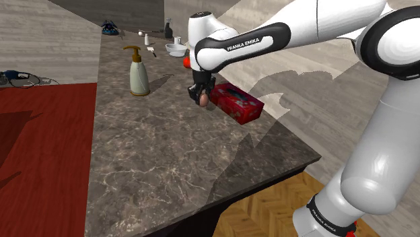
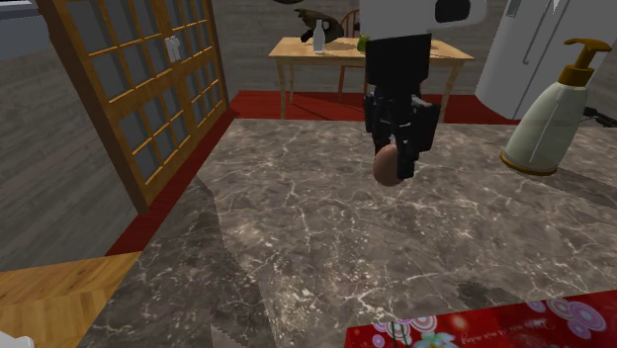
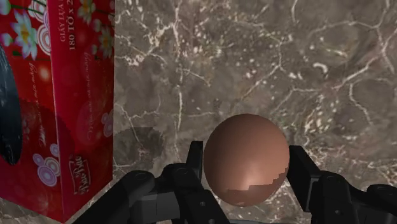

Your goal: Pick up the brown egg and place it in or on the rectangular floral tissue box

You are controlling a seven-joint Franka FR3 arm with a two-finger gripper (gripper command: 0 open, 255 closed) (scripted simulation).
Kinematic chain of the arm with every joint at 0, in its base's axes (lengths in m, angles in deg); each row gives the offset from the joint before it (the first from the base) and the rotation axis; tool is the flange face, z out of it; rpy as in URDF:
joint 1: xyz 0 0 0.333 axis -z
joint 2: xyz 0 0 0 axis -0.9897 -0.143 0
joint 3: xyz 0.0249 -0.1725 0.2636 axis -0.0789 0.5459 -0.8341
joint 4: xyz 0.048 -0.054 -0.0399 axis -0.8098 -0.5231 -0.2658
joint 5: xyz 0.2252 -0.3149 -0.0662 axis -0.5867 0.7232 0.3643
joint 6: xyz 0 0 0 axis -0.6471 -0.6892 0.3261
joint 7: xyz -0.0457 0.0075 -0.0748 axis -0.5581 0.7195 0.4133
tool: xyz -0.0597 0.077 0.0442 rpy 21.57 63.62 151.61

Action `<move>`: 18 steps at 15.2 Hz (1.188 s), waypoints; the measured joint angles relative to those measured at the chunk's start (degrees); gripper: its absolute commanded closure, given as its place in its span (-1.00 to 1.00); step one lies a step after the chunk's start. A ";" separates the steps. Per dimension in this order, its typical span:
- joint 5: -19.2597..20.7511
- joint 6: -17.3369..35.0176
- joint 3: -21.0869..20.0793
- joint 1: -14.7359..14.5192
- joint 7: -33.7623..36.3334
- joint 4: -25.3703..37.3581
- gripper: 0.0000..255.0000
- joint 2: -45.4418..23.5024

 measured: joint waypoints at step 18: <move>-2.12 -7.47 2.02 3.22 -7.96 5.45 1.00 3.70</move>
